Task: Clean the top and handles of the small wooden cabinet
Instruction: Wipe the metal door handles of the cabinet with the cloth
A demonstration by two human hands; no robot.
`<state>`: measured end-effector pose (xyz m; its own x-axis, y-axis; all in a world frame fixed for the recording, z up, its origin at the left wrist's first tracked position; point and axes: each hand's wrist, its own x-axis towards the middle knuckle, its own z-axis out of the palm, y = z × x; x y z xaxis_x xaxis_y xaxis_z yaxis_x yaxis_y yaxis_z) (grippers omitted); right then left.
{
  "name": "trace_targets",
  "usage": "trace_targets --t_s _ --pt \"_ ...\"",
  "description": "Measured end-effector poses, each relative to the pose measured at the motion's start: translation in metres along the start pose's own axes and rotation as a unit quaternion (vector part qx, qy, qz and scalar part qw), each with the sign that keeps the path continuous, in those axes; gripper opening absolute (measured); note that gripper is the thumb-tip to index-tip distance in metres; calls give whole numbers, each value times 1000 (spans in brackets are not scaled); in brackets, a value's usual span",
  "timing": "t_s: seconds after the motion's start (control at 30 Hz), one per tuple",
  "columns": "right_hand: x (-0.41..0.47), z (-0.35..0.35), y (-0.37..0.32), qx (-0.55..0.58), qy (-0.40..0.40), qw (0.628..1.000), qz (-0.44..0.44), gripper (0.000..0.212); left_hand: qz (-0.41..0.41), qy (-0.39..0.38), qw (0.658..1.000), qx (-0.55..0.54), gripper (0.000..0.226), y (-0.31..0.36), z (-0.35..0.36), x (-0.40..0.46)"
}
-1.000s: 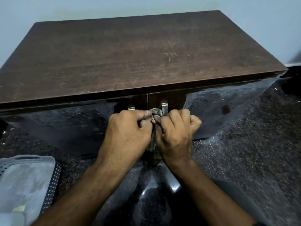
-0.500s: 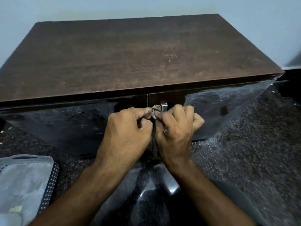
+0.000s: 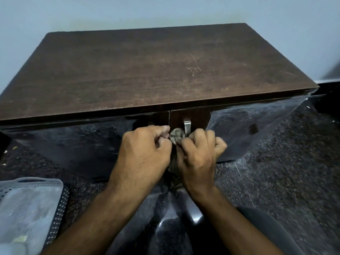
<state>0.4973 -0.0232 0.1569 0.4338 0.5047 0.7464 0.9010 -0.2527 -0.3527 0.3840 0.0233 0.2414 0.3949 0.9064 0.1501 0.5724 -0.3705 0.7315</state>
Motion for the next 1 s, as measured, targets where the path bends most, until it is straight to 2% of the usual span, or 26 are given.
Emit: trace_targets --t_s 0.1,0.27,0.33,0.4,0.5,0.57,0.67,0.73,0.8,0.87,1.0 --pt "8 -1 2 3 33 999 -6 18 -4 6 1000 2 31 -3 -1 1" --pt "-12 7 4 -36 -43 998 -23 20 -15 -20 1000 12 32 -3 0 0" --pt "-16 7 9 -10 -71 997 9 18 -17 -37 999 9 32 -1 3 0" --pt "-21 4 11 88 -107 986 91 13 -16 -51 999 6 32 1 5 -1" --pt "-24 -1 6 236 -134 923 274 19 -7 -52 999 16 33 1 7 1" --pt "-23 0 4 274 -142 873 377 21 -4 -45 999 18 33 1 8 3" --pt "-16 -3 7 308 -118 834 443 25 -4 -46 999 23 32 1 11 4" --pt "-5 -9 10 325 -58 827 455 28 -4 -51 998 25 32 1 13 3" --pt "10 -14 14 331 -10 842 427 29 -4 -56 998 23 32 1 14 3" --pt "18 -16 15 343 -15 857 385 26 -5 -58 998 23 33 1 14 4" --pt "13 -17 12 337 -73 872 348 22 -7 -56 998 19 34 1 14 5"
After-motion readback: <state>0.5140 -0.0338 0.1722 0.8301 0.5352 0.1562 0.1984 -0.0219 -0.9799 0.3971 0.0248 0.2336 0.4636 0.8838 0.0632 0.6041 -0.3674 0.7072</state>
